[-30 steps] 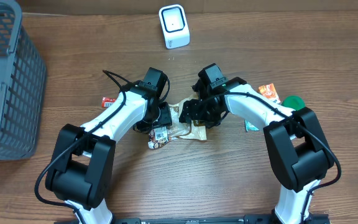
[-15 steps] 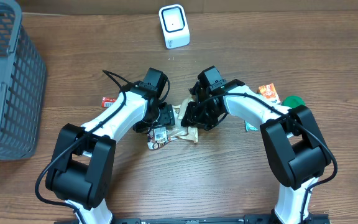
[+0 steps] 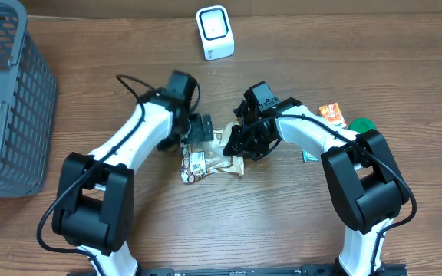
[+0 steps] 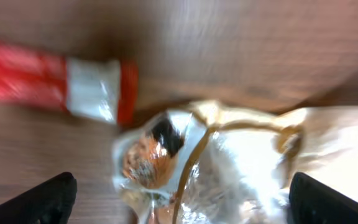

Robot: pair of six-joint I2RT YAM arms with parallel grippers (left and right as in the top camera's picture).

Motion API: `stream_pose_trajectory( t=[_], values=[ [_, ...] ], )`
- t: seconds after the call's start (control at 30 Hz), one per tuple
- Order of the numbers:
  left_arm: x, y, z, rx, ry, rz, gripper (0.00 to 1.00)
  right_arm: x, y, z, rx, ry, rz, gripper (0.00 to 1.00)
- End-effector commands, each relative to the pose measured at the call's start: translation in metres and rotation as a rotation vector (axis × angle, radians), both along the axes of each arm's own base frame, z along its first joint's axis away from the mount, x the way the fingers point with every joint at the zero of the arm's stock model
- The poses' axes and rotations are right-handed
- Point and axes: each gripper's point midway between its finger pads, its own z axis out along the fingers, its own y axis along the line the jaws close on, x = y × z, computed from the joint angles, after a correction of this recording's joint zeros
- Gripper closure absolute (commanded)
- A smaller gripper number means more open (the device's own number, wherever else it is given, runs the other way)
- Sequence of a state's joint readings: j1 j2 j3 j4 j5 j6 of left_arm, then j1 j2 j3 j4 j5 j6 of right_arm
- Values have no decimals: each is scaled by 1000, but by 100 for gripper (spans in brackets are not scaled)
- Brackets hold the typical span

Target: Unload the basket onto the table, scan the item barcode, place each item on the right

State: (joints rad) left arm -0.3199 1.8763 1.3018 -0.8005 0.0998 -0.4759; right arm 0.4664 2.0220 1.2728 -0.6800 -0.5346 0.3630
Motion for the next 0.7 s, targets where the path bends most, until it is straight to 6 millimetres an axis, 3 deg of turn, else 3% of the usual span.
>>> stream_pose_trajectory(
  t=[0.0,0.2,0.23,0.33,0.47,0.67],
  values=[
    [35,25,34,42,-102,-21,0,-1,-1,-5,-16,-4,5,96],
    [52,88,49,146,-123,106,0,1,-5,-7,-41,-17,0,96],
    [53,108,48,177,-122,145,0,2,-4,-7,-39,-20,0,96],
    [56,132,49,206,-128,200,0,4,-4,-7,-36,-27,-1,96],
    [56,144,49,207,-127,228,0,4,-3,-7,-34,-31,-1,96],
    [56,144,49,207,-126,230,0,4,-3,-7,-34,-28,-2,96]
  ],
)
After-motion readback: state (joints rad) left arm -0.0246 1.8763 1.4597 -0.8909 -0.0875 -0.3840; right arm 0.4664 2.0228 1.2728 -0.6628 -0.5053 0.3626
